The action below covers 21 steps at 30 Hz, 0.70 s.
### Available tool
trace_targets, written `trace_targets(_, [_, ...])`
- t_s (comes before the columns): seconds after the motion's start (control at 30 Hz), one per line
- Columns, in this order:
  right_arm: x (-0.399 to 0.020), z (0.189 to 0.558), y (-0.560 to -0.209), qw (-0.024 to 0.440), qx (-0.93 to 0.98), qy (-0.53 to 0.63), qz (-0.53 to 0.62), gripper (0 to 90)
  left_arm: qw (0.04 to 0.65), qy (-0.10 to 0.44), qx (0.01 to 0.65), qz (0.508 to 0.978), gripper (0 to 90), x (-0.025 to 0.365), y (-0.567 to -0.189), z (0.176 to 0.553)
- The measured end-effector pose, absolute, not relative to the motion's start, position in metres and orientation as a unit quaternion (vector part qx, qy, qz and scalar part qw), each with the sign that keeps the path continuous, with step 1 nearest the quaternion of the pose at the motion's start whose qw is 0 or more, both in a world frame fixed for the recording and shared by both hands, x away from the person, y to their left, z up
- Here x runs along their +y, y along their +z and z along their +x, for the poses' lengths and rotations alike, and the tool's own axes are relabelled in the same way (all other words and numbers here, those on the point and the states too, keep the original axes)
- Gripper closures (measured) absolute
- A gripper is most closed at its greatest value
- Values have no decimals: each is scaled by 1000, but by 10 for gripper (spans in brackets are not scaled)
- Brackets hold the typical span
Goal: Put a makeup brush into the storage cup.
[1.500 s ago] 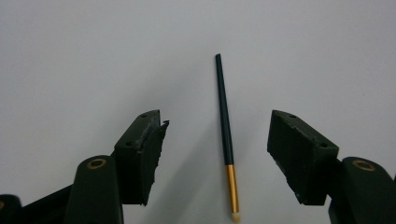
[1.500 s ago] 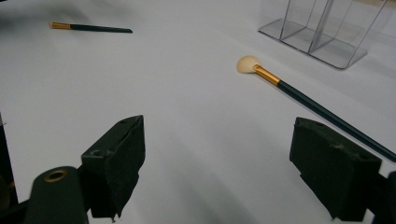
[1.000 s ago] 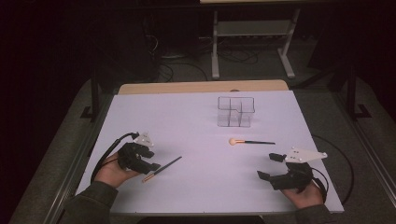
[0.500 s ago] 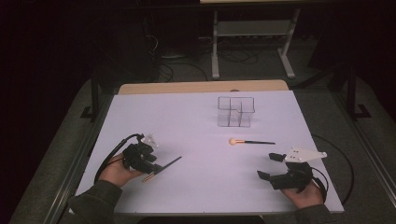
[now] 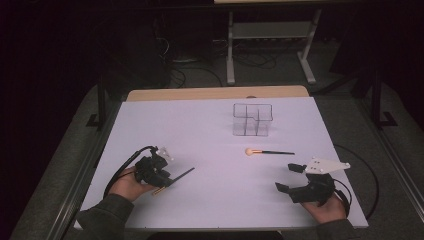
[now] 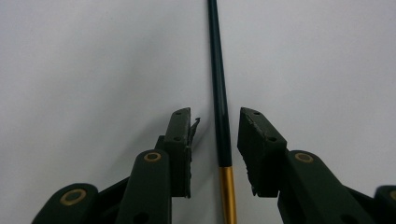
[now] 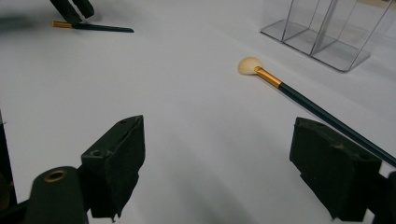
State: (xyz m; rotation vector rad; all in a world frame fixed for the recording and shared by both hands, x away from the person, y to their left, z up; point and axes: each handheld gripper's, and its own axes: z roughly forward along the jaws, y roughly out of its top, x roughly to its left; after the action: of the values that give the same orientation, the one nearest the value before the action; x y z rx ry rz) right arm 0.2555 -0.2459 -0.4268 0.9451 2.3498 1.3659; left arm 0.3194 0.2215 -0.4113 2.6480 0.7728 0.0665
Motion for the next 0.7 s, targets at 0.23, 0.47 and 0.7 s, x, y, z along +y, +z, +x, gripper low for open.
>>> trace_targets(0.23, [-244, 255, -426, 132, 811, 470, 323, 170, 183, 18, 280, 942, 687, 222, -414, 318])
trace_targets(0.47, [-244, 255, -425, 134, 811, 470, 321, 169, 175, 13, 281, 943, 720, 220, -417, 318])
trace_targets(0.7, [-242, 255, -424, 136, 815, 465, 320, 159, 162, 27, 270, 949, 794, 220, -417, 318])
